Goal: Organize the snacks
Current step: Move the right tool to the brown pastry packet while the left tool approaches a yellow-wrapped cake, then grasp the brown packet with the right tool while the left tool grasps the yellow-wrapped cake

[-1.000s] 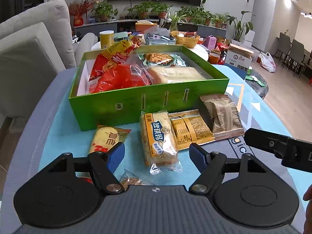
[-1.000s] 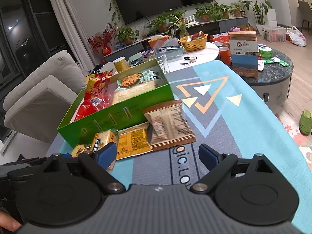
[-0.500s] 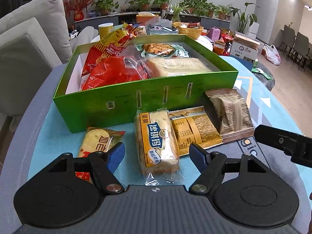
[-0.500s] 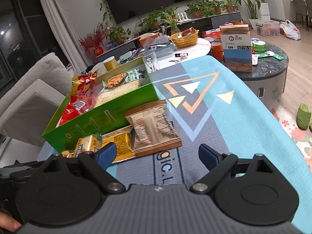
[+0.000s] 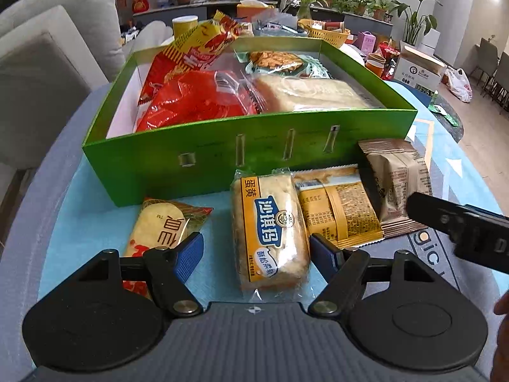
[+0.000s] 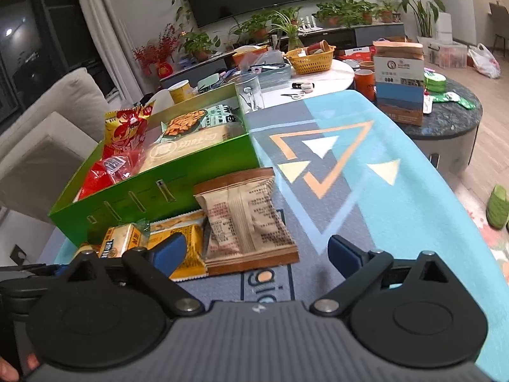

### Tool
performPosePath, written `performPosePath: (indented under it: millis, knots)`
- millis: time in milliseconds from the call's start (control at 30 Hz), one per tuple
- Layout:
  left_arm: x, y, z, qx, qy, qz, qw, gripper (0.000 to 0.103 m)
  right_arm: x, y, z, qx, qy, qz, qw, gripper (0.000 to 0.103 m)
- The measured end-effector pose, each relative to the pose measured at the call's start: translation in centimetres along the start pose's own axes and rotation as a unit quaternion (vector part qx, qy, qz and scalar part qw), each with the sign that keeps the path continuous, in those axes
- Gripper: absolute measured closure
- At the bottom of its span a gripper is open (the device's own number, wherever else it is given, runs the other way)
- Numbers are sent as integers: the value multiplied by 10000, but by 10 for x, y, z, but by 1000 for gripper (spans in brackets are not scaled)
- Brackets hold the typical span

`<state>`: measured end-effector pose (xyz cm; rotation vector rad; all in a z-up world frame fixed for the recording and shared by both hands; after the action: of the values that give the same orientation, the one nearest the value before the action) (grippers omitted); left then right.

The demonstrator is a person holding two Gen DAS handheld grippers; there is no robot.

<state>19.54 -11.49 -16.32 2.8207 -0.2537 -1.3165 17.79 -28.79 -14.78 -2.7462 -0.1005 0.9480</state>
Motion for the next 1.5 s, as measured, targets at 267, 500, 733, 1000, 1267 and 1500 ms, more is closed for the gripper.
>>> performPosePath:
  millis: [267, 500, 733, 1000, 1267, 1500]
  knots:
    - [0, 0, -2, 66, 124, 85, 9999, 49, 15, -3, -7, -226, -73, 117, 9997, 39]
    - [-2, -3, -2, 49, 205, 224, 9995, 57, 34, -7, -7, -471, -228, 418, 9978, 39]
    - [-8, -6, -1, -32, 212, 316, 9993, 58, 31, -13, -10, -361, -288, 317, 9984, 39]
    - [-27, -2, 2, 29, 417, 401, 9983, 58, 0, -14, -15, -99, -72, 225, 9997, 40]
    - [-59, -6, -3, -19, 760, 457, 9961, 58, -41, -33, -31, -107, 351, 29, 9993, 40]
    - [-90, -18, -7, -136, 1079, 465, 9930, 58, -62, -49, -37, -206, 579, -116, 9980, 40]
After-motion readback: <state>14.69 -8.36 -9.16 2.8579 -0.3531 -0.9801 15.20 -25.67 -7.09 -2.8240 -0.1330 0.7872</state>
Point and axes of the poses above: each gripper's, at about its wrist camera, not at the fingertips, and x roughly the way its jaws point, y to its right, z to its underside, the point moved 10 cm from there along x, roughly the way its jaws point, and after that the axes turned 3 degrees about -x, right-handed, at the moved point
